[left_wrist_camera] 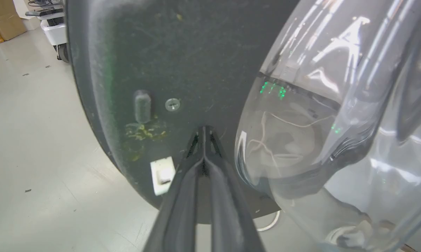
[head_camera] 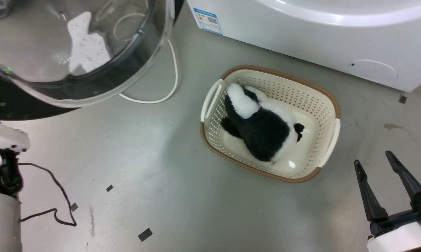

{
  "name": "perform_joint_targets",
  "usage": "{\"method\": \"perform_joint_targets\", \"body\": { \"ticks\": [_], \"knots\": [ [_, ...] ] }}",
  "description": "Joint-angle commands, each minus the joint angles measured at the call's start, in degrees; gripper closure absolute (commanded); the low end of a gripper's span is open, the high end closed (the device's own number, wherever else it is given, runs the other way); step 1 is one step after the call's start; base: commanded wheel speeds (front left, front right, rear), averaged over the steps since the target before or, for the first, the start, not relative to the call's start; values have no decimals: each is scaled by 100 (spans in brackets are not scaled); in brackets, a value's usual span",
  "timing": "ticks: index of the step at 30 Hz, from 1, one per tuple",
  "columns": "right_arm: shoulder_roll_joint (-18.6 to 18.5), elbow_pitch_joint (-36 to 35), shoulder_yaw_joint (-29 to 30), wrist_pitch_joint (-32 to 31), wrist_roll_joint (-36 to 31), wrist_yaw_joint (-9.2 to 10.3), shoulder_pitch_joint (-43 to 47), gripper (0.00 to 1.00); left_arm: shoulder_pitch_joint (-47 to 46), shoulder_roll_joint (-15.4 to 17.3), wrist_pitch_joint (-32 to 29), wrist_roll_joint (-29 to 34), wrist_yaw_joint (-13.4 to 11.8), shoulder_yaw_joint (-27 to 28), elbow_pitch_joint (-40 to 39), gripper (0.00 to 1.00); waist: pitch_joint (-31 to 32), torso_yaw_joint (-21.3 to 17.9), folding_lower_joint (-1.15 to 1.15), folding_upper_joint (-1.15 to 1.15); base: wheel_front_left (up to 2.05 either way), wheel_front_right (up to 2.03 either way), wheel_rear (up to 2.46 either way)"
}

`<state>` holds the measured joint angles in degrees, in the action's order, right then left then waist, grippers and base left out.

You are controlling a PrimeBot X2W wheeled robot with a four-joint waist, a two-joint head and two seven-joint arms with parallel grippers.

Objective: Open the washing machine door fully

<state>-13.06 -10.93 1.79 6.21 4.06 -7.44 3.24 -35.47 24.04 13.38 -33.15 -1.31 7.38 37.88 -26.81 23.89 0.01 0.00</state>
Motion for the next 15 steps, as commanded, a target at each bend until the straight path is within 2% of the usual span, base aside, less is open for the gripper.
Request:
{"method": "perform_joint_targets", "body": {
  "ticks": [1,4,8,11,15],
  "knots": [
    [-18,-36,12,16,4,-5,-83,0,-86,32,49,-4,14,36,77,100,-5,-43,-1,0,0,0,0],
    [100,73,41,136,18,-5,-117,0,-151,61,144,145,123,71,338,100,163,-175,-1,0,0,0,0],
    [258,267,88,336,36,-5,-154,0,101,-9,158,490,199,33,60,100,473,-329,-1,0,0,0,0],
    [434,433,184,516,37,-5,-214,0,479,-189,160,772,253,33,-426,100,797,-506,-1,0,0,0,0],
    [652,607,322,702,-10,-5,-258,0,1078,-641,161,1014,337,15,-1254,100,1232,-761,-1,0,0,0,0]
  ]
}}
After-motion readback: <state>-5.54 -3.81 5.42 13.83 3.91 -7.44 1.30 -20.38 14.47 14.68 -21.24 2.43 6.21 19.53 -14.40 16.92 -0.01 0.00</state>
